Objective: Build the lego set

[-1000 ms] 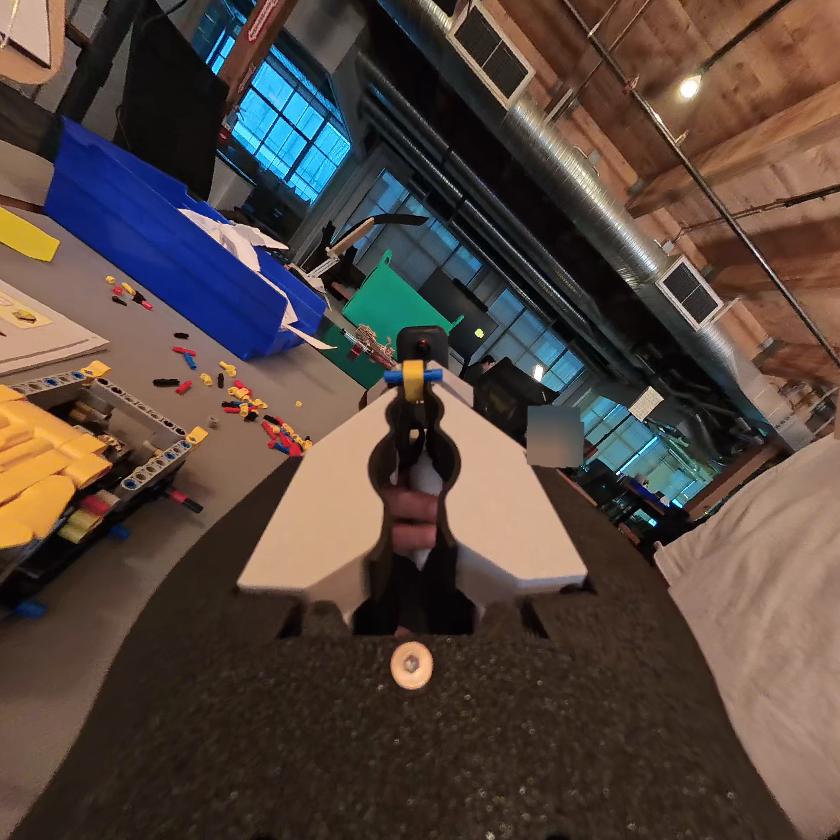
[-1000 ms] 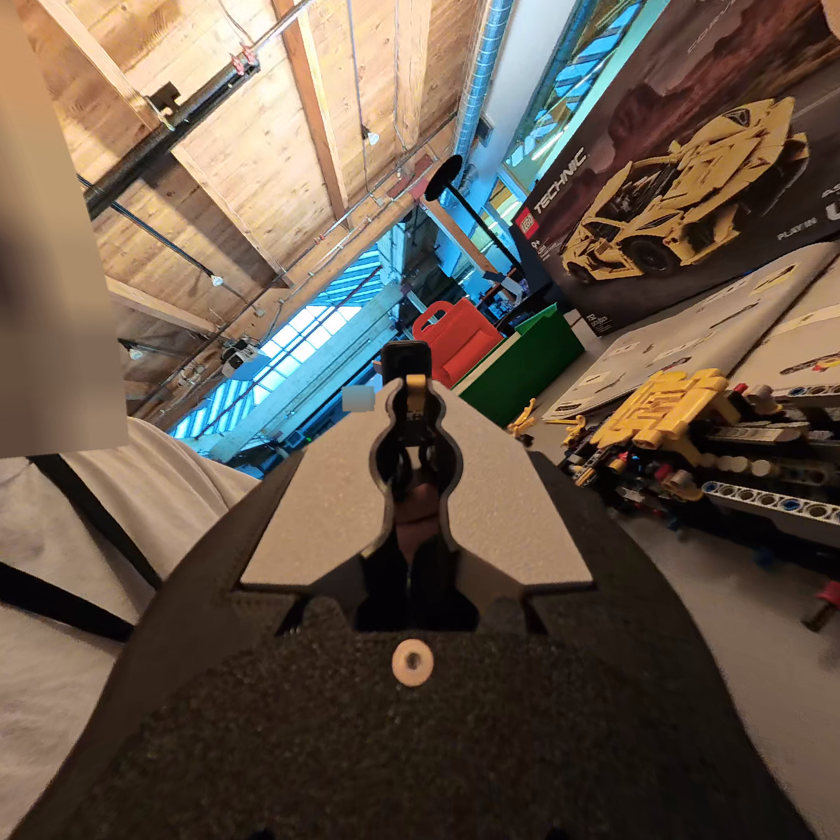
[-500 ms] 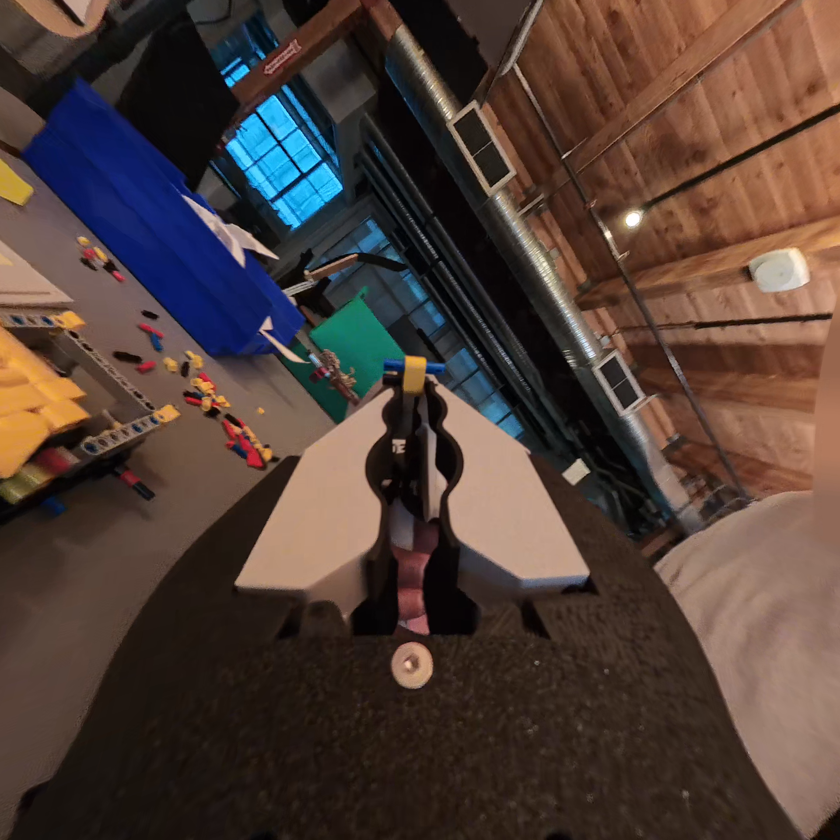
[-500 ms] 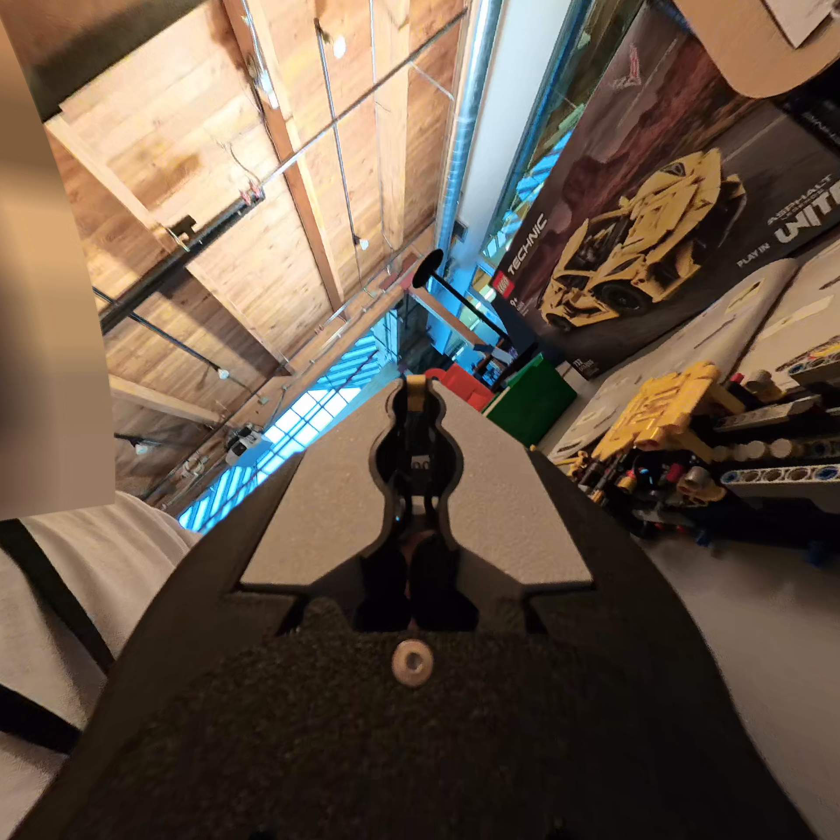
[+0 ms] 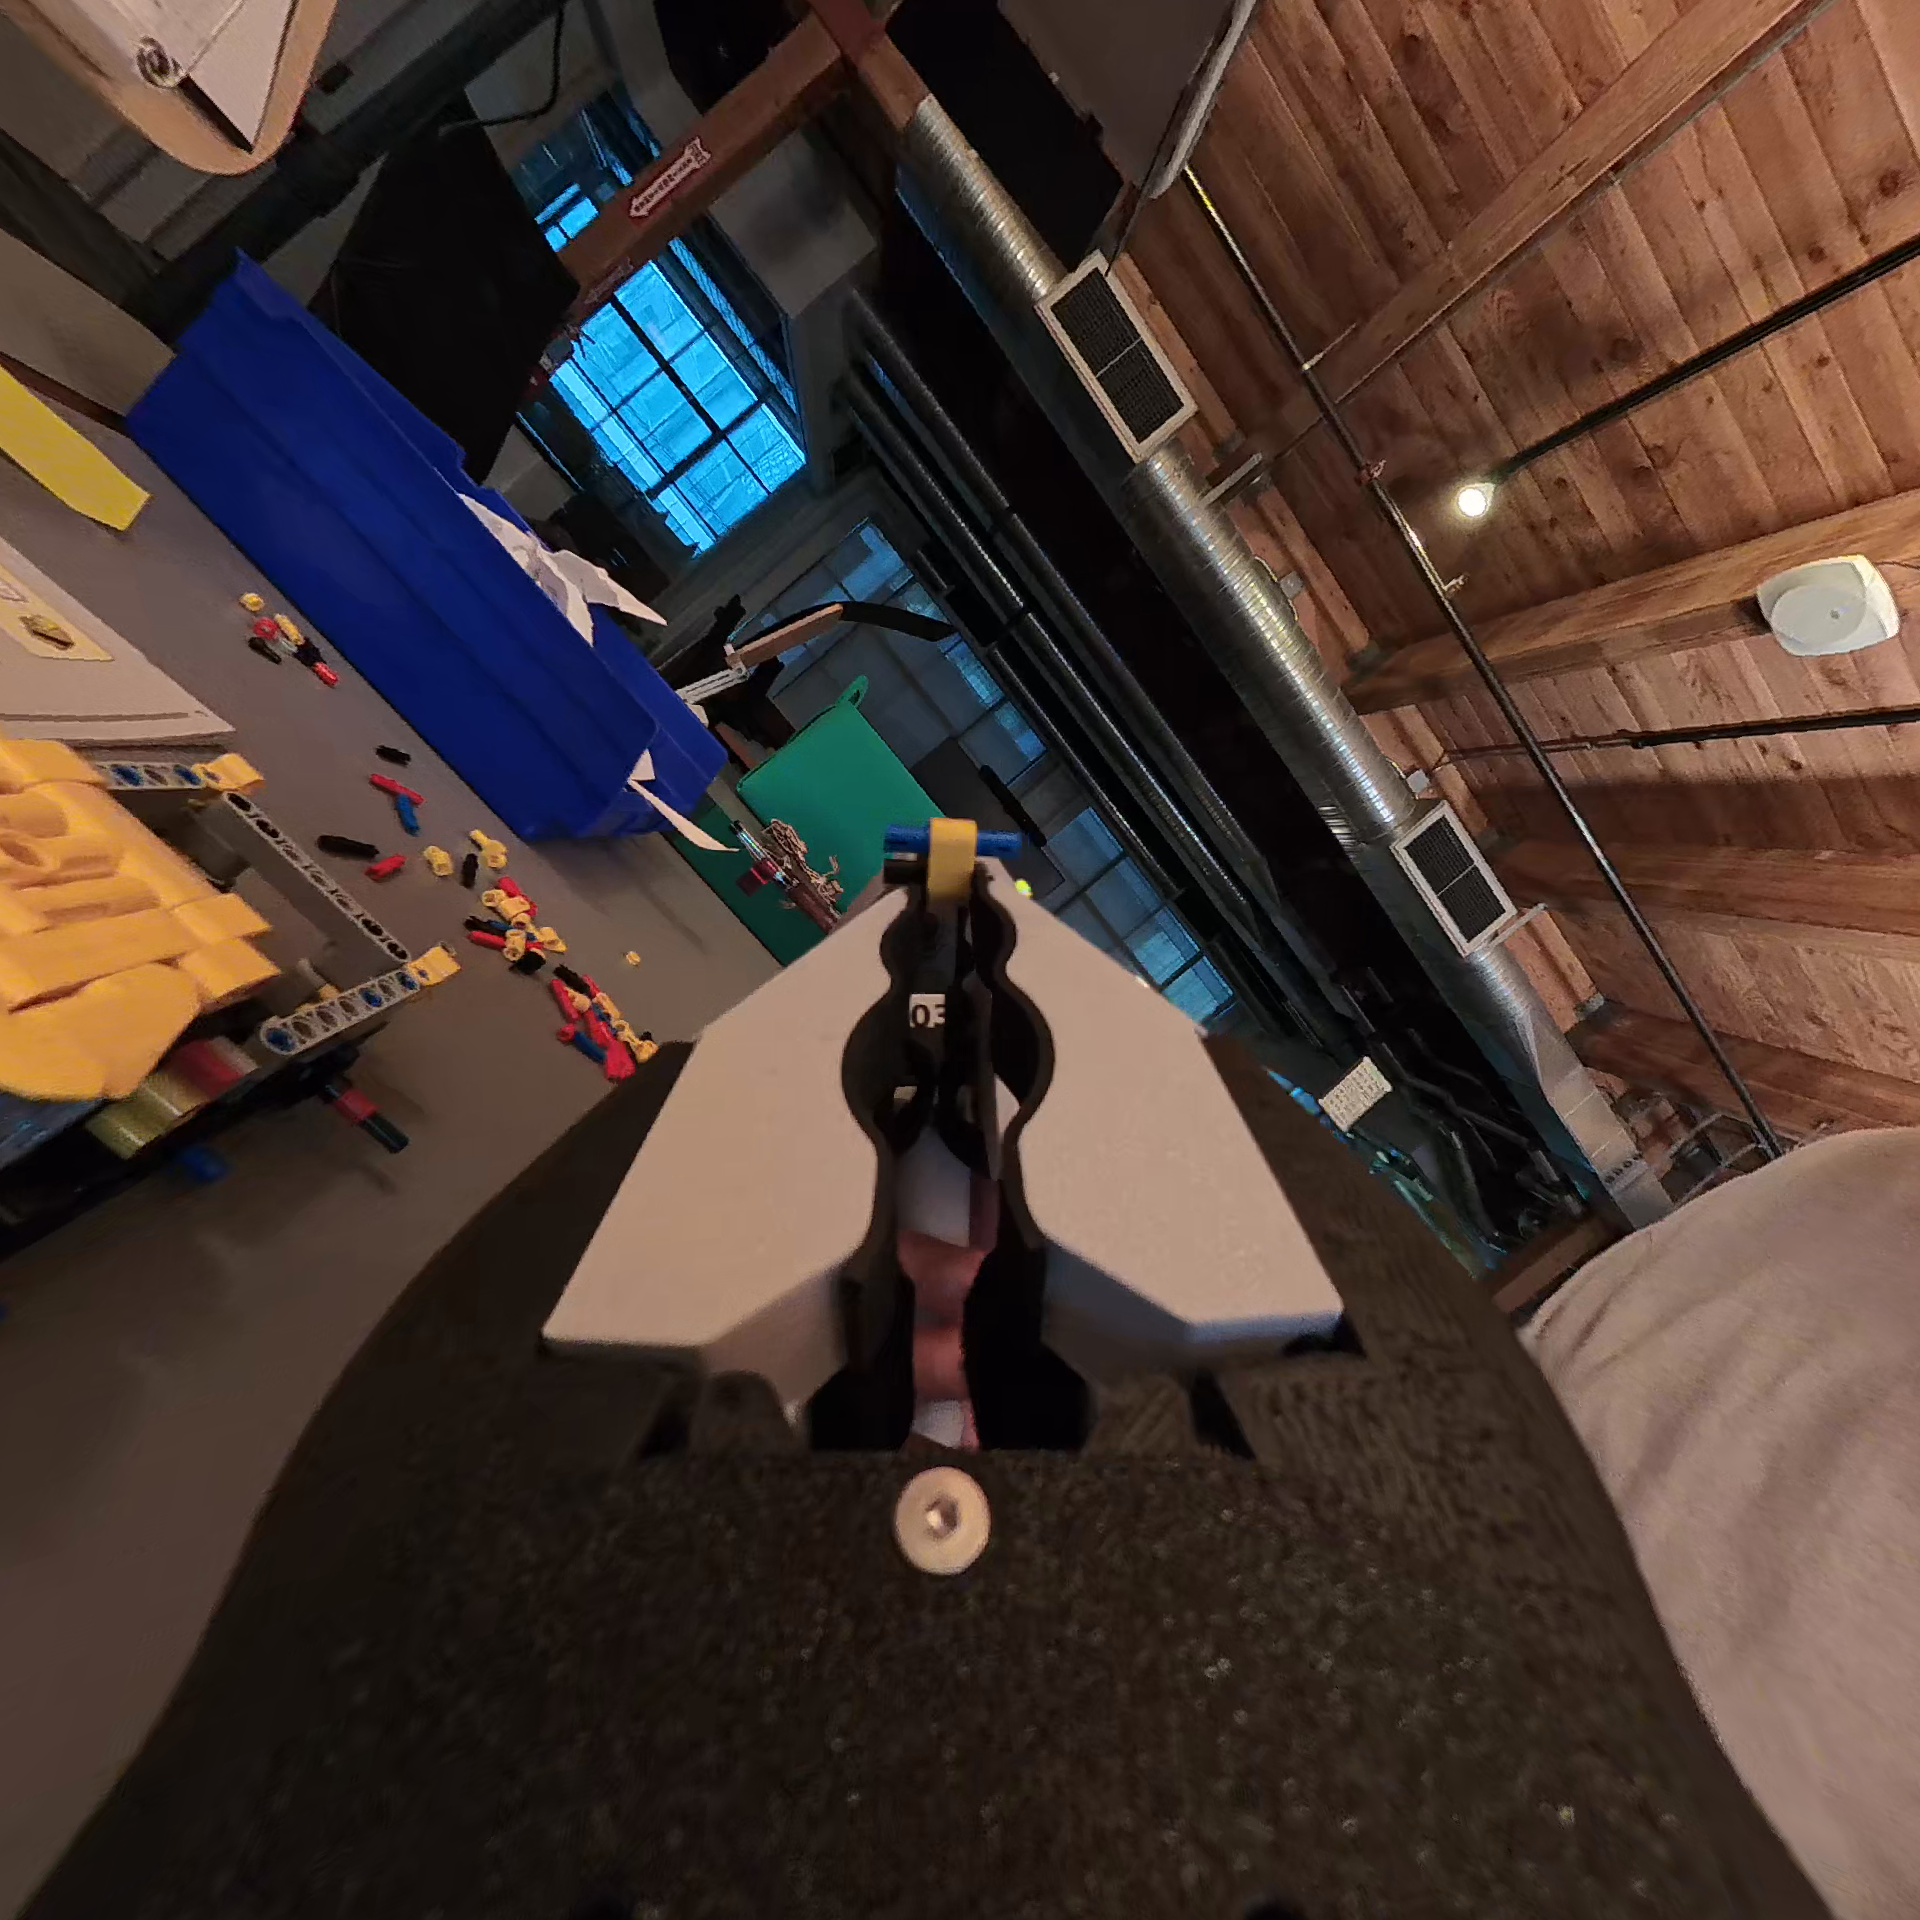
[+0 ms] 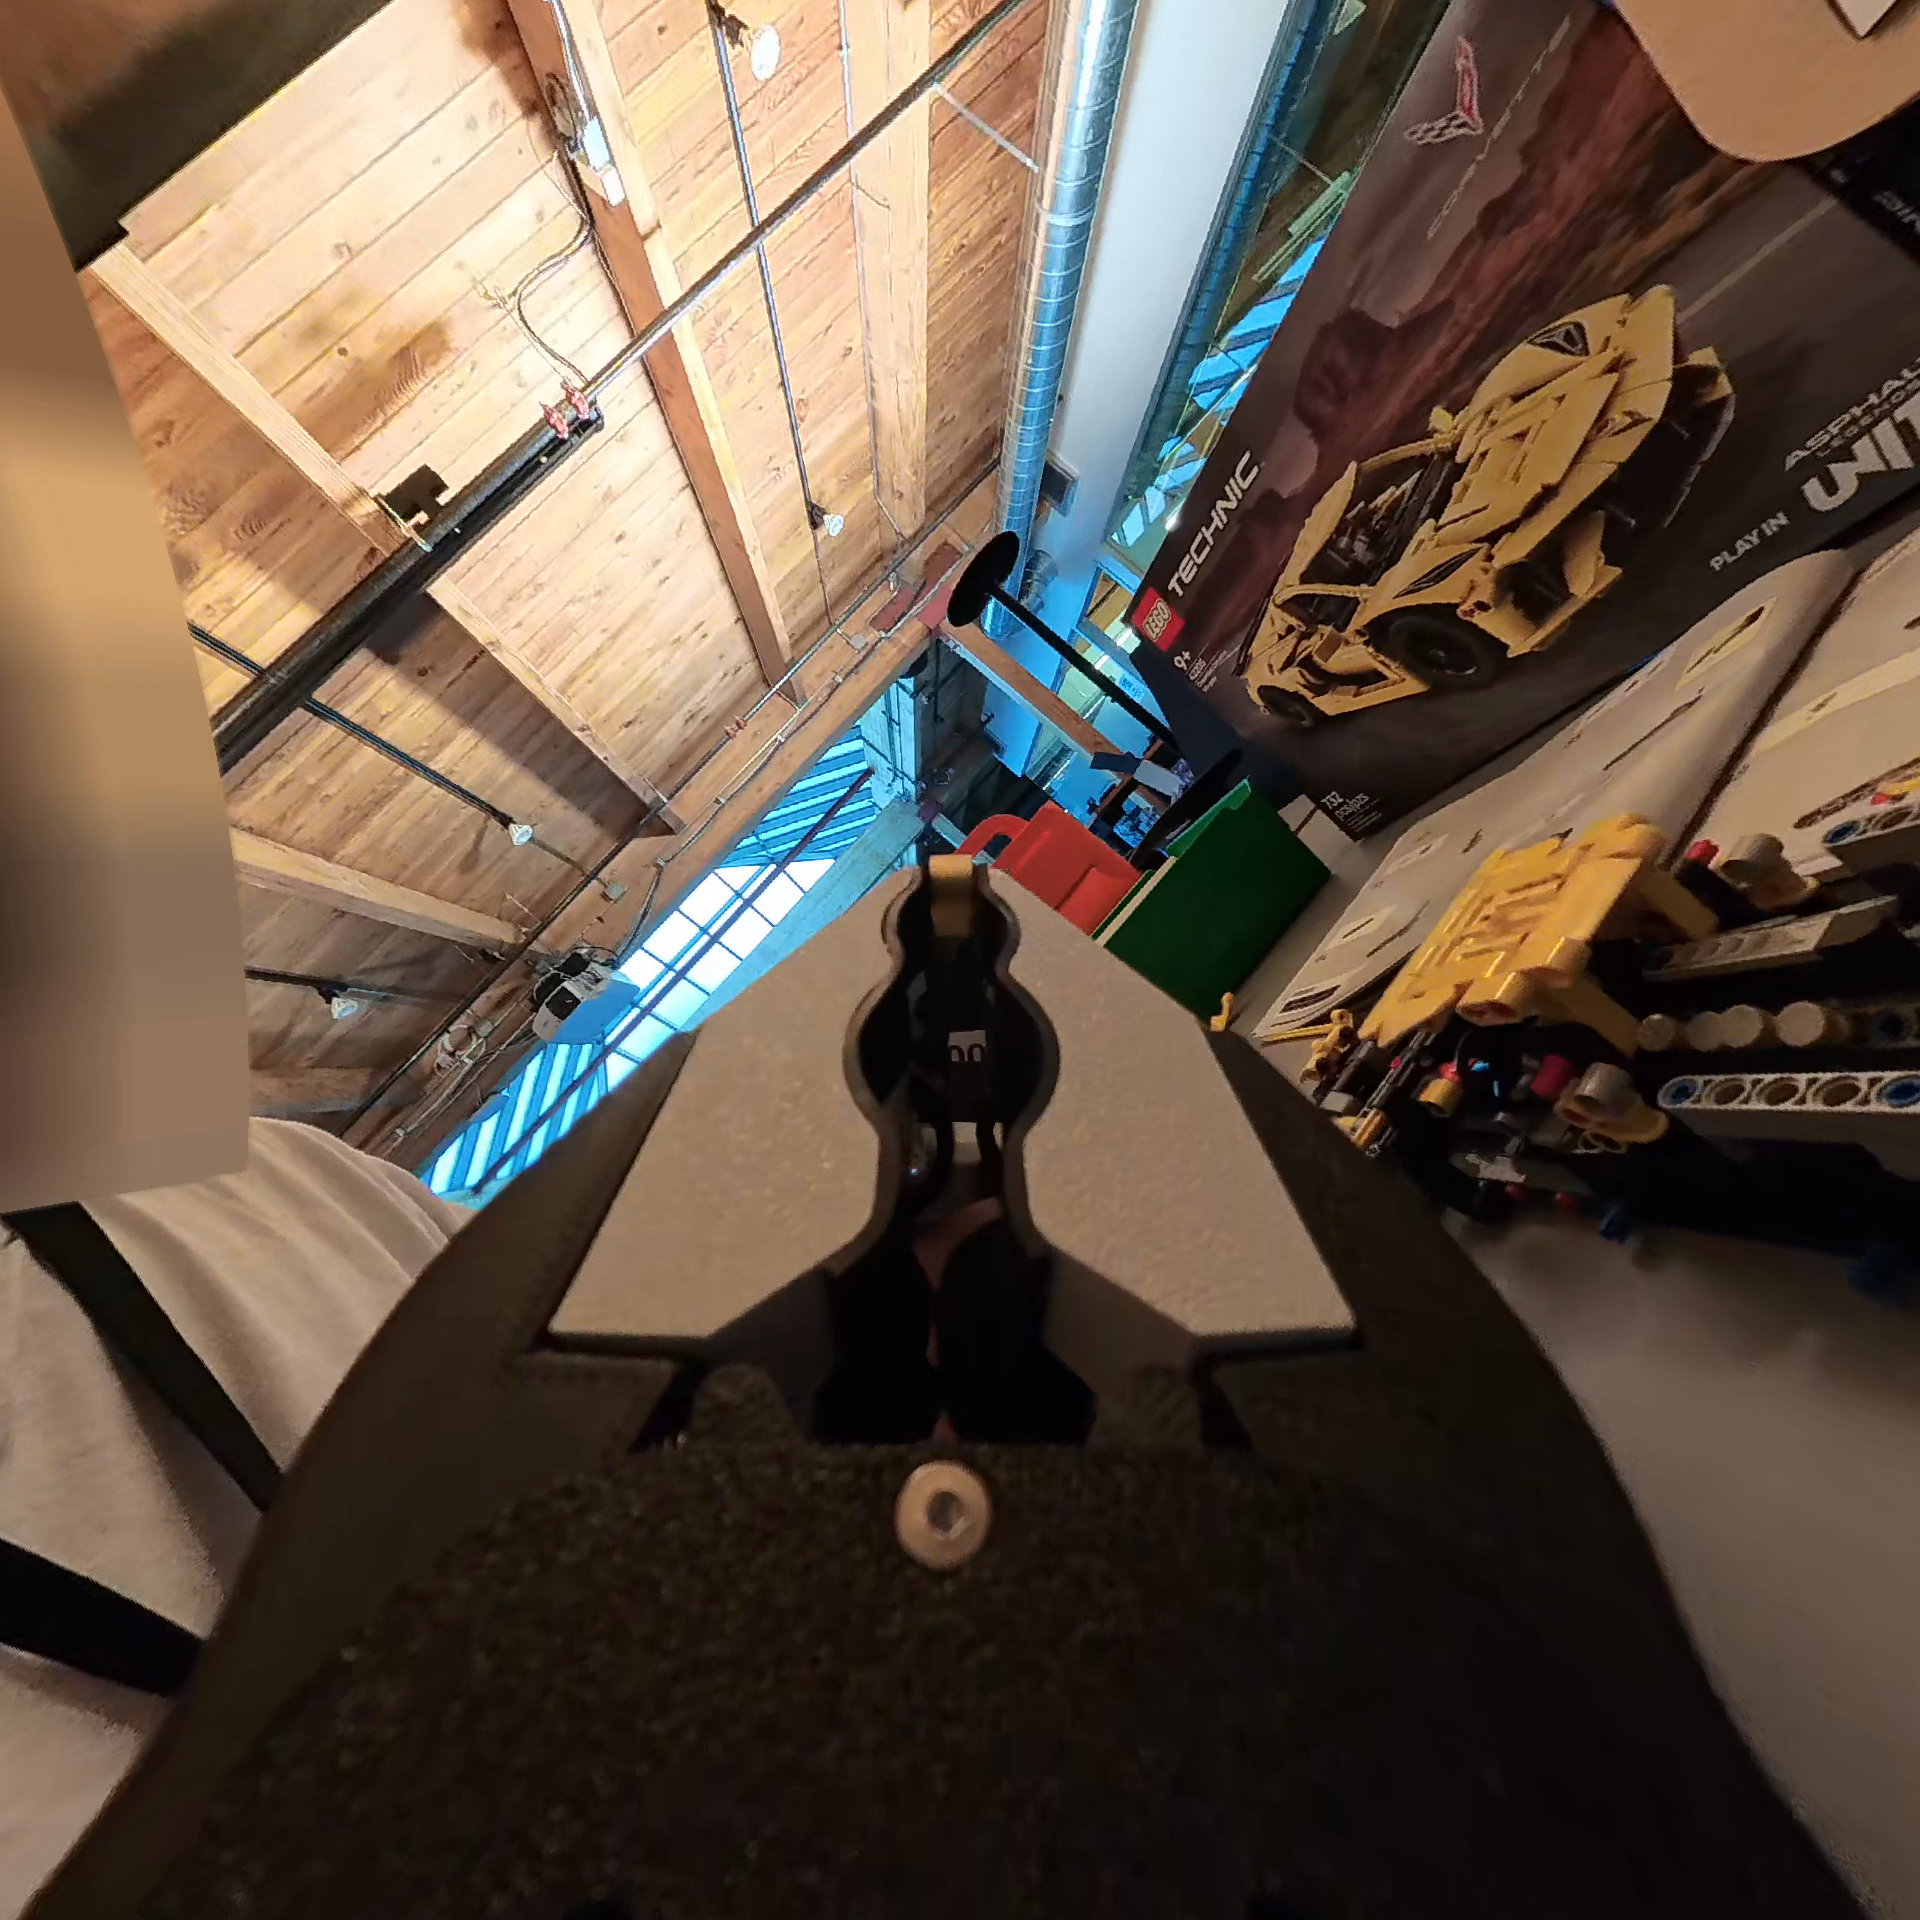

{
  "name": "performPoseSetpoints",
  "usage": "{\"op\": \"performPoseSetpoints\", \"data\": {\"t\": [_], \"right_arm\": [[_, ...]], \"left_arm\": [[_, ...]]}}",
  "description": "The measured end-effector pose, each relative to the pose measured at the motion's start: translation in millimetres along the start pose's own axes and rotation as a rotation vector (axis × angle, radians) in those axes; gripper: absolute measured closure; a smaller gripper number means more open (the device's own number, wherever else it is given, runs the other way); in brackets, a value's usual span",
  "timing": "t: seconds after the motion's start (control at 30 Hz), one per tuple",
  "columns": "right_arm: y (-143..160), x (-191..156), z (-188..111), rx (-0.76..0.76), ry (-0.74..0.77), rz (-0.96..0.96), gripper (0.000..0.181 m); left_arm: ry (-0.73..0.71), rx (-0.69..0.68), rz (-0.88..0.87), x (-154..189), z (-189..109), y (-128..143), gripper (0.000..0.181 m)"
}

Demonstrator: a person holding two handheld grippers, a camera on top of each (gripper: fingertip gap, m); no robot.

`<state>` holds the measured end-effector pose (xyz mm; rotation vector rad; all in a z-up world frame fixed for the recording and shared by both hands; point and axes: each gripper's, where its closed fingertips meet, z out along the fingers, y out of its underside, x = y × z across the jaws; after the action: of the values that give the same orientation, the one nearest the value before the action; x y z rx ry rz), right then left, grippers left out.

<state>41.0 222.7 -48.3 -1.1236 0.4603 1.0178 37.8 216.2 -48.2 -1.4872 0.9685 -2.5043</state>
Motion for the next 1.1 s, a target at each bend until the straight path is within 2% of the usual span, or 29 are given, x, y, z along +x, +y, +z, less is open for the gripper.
{"op": "performPoseSetpoints", "data": {"t": [0.2,0.27,0.33,0.43,0.5,0.57,0.7,0.83,1.1], "right_arm": [[2.7,2.4,2.5,-0.045,0.012,0.086,0.175],[1.7,-4.1,1.8,-0.076,-0.011,-0.001,0.174],[2.4,-10.1,-1.2,-0.158,0.014,-0.272,0.152],[8.1,-9.9,-11.7,-0.363,0.098,-0.776,0.14],[7.7,-1.8,-19.9,-0.498,0.183,-1.084,0.142],[8.4,5.6,-26.7,-0.594,0.222,-1.263,0.145],[11.5,0.9,-27.1,-0.598,0.192,-1.313,0.15],[18.5,5.4,-25.6,-0.609,0.198,-1.371,0.165],[14.2,14.4,-22.3,-0.544,0.32,-1.424,0.167]], "left_arm": [[-0.042,0.012,0.106,-2.3,-2.8,0.1,0.174],[-0.019,-0.003,0.139,4.5,-2.0,0.5,0.174],[0.022,-0.011,0.09,8.7,-2.6,0.2,0.175],[0.047,-0.041,-0.039,1.1,-4.3,2.9,0.175],[0.076,-0.109,-0.137,-1.4,-2.7,12.6,0.175],[0.1,-0.142,-0.231,-3.7,-1.8,20.0,0.175],[0.126,-0.173,-0.334,-5.0,0.2,29.6,0.174],[0.122,-0.207,-0.303,-2.4,2.7,36.0,0.174],[0.052,-0.169,-0.265,-13.5,3.0,30.5,0.17]]}}
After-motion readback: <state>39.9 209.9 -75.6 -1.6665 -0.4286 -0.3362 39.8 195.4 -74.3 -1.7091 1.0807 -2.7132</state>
